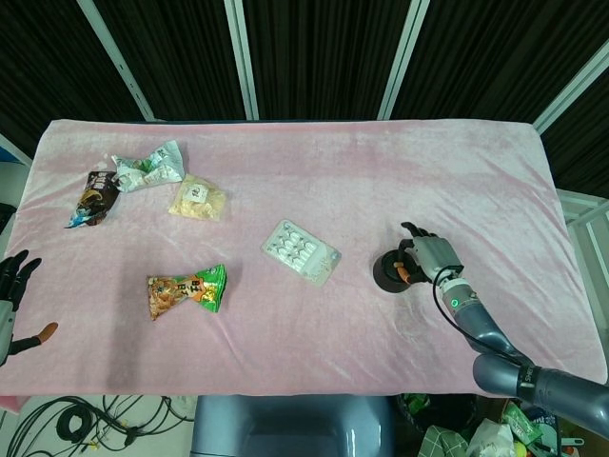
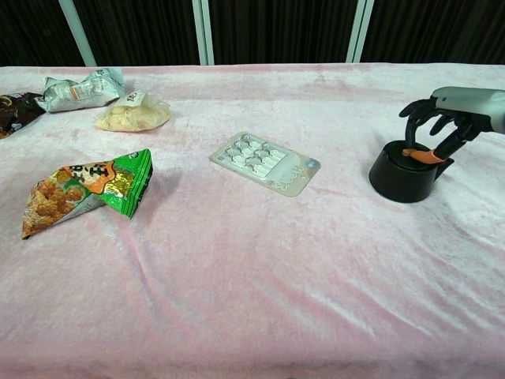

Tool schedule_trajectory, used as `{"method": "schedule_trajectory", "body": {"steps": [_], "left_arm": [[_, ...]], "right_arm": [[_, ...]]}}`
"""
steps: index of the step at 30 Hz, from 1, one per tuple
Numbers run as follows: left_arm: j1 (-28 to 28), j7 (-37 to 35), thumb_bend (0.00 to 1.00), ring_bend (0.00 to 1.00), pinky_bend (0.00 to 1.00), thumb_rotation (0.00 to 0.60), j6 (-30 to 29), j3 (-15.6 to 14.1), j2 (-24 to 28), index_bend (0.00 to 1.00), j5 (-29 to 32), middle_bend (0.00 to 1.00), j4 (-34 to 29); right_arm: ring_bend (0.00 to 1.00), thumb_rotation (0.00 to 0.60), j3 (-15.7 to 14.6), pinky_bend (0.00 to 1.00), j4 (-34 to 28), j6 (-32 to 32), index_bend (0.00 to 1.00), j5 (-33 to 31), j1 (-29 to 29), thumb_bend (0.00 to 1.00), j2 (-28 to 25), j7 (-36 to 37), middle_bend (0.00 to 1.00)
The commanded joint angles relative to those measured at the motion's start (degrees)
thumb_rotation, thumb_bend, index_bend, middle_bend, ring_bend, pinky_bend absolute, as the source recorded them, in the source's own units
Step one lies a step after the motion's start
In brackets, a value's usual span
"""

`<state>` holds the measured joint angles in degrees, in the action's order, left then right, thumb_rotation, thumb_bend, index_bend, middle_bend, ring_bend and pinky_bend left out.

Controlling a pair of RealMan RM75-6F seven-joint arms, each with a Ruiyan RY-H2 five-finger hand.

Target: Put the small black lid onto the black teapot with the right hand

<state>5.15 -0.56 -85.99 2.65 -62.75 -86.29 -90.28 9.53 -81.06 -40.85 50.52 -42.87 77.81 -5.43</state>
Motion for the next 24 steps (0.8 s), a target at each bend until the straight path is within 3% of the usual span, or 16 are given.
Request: {"method": "schedule_trajectory", "body": {"steps": [1,6,11,16,20,24], "left_arm": [[0.0,0.1,0.16,0.00,0.00,0.600,0.1,0.0,0.0,0.10,0.1,0.00,0.0],[0.0,0.2,0.16,0.00,0.00,0.600,0.0,0.0,0.0,0.10,0.1,0.00,-0.1],[0.0,0.2,0.16,0.00,0.00,0.600,0.0,0.0,0.0,0.10,0.2,0.00,-0.1],[-0.1,0.2,0.16,0.00,0.00,0.600,-0.1,0.1,-0.1,0.10,0.3,0.00,-0.2],[-0.2,-0.1,0.16,0.00,0.00,0.600,-0.5,0.2,-0.1,0.10,0.2,0.00,-0.2],[-0.3,-0.4,0.16,0.00,0.00,0.600,-0.9,0.2,-0.2,0.10,-0.1,0.00,0.0]], "right_arm": [[0.11,0.600,-0.1,0.18,0.1,-0.1,0.47,0.1,0.0,0.27,-0.2,-0.3,0.03],[0.11,0.600,0.3,0.18,-0.9,-1.0,0.20,0.5,0.2,0.20,-1.0,-0.1,0.00],[0.10,0.600,1.2,0.18,-3.3,-2.4,0.01,1.3,0.7,0.19,-3.2,0.6,0.00],[0.10,0.600,2.2,0.18,-8.2,-5.3,0.00,2.6,2.0,0.19,-8.0,0.8,0.00],[0.10,0.600,1.7,0.18,-14.5,-17.4,0.00,10.1,7.1,0.19,-13.0,-1.1,0.00],[0.10,0.600,-3.5,0.18,-18.7,-32.5,0.00,21.4,16.0,0.19,-15.8,-3.5,0.00]]}}
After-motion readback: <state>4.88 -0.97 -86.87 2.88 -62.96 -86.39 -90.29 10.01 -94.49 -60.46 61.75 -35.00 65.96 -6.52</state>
